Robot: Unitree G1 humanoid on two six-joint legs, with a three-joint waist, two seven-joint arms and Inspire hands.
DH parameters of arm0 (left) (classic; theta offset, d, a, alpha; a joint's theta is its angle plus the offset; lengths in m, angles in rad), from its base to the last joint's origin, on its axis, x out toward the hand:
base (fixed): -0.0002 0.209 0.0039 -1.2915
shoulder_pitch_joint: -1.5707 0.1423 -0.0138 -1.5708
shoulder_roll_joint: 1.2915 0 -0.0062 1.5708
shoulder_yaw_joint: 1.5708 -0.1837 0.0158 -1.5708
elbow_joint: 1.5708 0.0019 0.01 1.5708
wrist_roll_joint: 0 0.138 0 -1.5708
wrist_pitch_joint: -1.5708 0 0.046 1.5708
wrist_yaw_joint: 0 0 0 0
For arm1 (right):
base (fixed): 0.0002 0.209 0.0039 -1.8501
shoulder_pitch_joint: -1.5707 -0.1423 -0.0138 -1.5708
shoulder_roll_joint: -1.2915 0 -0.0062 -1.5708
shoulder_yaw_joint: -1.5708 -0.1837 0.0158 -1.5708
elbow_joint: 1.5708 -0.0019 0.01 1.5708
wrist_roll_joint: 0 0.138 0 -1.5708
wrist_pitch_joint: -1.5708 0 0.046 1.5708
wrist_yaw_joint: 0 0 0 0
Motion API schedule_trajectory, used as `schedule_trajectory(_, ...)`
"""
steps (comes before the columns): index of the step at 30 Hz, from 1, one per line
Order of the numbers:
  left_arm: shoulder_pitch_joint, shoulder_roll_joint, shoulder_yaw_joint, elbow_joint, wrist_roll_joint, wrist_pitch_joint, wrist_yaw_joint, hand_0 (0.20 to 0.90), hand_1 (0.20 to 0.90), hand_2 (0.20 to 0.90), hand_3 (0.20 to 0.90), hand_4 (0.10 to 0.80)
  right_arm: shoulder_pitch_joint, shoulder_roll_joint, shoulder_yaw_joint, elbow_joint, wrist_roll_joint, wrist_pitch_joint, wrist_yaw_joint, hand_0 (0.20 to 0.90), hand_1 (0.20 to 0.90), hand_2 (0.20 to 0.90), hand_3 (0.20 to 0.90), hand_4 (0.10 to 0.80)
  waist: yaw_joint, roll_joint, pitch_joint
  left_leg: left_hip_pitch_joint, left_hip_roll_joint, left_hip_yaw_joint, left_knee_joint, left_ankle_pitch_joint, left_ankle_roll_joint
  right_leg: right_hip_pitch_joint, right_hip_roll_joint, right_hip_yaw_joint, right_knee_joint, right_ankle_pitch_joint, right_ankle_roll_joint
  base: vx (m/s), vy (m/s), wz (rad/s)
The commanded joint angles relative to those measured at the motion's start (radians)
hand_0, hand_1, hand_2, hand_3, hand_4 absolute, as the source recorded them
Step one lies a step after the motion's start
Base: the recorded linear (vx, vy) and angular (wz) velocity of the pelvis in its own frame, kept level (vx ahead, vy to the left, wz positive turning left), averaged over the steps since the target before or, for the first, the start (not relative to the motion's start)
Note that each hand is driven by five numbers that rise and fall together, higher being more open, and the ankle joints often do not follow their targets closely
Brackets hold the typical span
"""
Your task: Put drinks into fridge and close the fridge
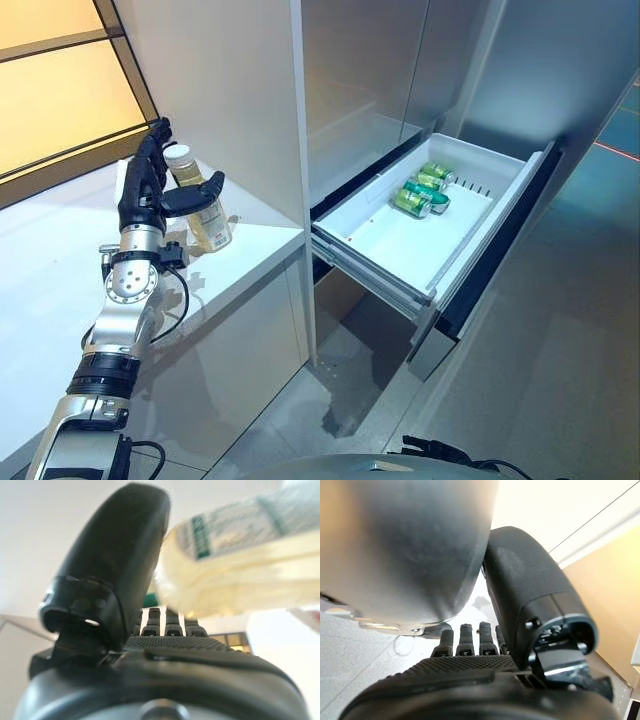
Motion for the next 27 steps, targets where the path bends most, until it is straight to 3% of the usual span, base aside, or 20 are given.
schedule_trajectory(1, -0.091, -0.005, 0.02, -0.003, -0.025, -0.062, -0.009, 0.9, 0.9, 0.9, 0.9, 0.8, 0.005, -0.033, 0.029, 0.029, -0.051, 0.011, 0.021, 0.9, 0.9, 0.9, 0.9, 0.8, -0.032, 0.015, -0.005, -0.004, -0.026, -0.067, 0.015, -0.094, 0.019, -0.006, 0.022, -0.046, 0.117, -0.12, 0.041, 0.0, 0.0, 0.0)
schedule_trajectory(21, -0.091, -0.021, 0.013, 0.061, -0.001, -0.067, 0.042, 0.9, 0.9, 0.9, 0.9, 0.8, 0.016, -0.032, 0.027, 0.022, -0.055, 0.009, 0.02, 0.9, 0.9, 0.9, 0.9, 0.8, -0.044, 0.012, 0.0, 0.0, -0.026, -0.056, 0.018, -0.097, 0.021, -0.006, 0.023, -0.035, 0.119, -0.117, 0.044, 0.0, 0.0, 0.0)
schedule_trajectory(22, -0.09, -0.022, 0.013, 0.059, 0.0, -0.065, 0.043, 0.592, 0.592, 0.592, 0.54, 0.44, 0.016, -0.032, 0.027, 0.02, -0.053, 0.009, 0.022, 0.9, 0.9, 0.9, 0.9, 0.8, -0.044, 0.012, 0.0, 0.0, -0.026, -0.056, 0.018, -0.097, 0.021, -0.006, 0.023, -0.036, 0.12, -0.118, 0.044, 0.0, 0.0, 0.0)
schedule_trajectory(23, -0.09, -0.022, 0.013, 0.059, 0.0, -0.065, 0.043, 0.592, 0.592, 0.592, 0.54, 0.44, 0.016, -0.032, 0.027, 0.02, -0.053, 0.009, 0.022, 0.9, 0.9, 0.9, 0.9, 0.8, -0.044, 0.012, 0.0, 0.0, -0.026, -0.056, 0.018, -0.097, 0.021, -0.006, 0.023, -0.036, 0.12, -0.118, 0.044, 0.0, 0.0, 0.0)
schedule_trajectory(24, -0.09, -0.022, 0.01, 0.06, 0.002, -0.064, 0.043, 0.389, 0.389, 0.389, 0.304, 0.204, 0.016, -0.031, 0.028, 0.019, -0.056, 0.005, 0.025, 0.9, 0.9, 0.9, 0.9, 0.8, -0.043, 0.012, 0.001, 0.0, -0.026, -0.057, 0.019, -0.097, 0.022, -0.006, 0.023, -0.036, 0.12, -0.118, 0.044, 0.0, 0.0, 0.0)
schedule_trajectory(25, -0.09, -0.023, 0.009, 0.058, 0.004, -0.06, 0.044, 0.3, 0.3, 0.3, 0.2, 0.1, 0.016, -0.03, 0.031, 0.018, -0.054, 0.001, 0.028, 0.9, 0.9, 0.9, 0.9, 0.8, -0.043, 0.012, 0.001, 0.0, -0.026, -0.057, 0.019, -0.097, 0.022, -0.006, 0.023, -0.036, 0.12, -0.118, 0.044, 0.0, 0.0, 0.0)
schedule_trajectory(27, -0.091, -0.022, 0.008, 0.056, 0.005, -0.055, 0.044, 0.3, 0.3, 0.3, 0.2, 0.1, 0.016, -0.029, 0.033, 0.015, -0.051, -0.003, 0.032, 0.9, 0.9, 0.9, 0.9, 0.8, -0.043, 0.012, 0.001, 0.0, -0.027, -0.059, 0.018, -0.096, 0.022, -0.007, 0.023, -0.036, 0.12, -0.117, 0.044, 0.0, 0.0, 0.0)
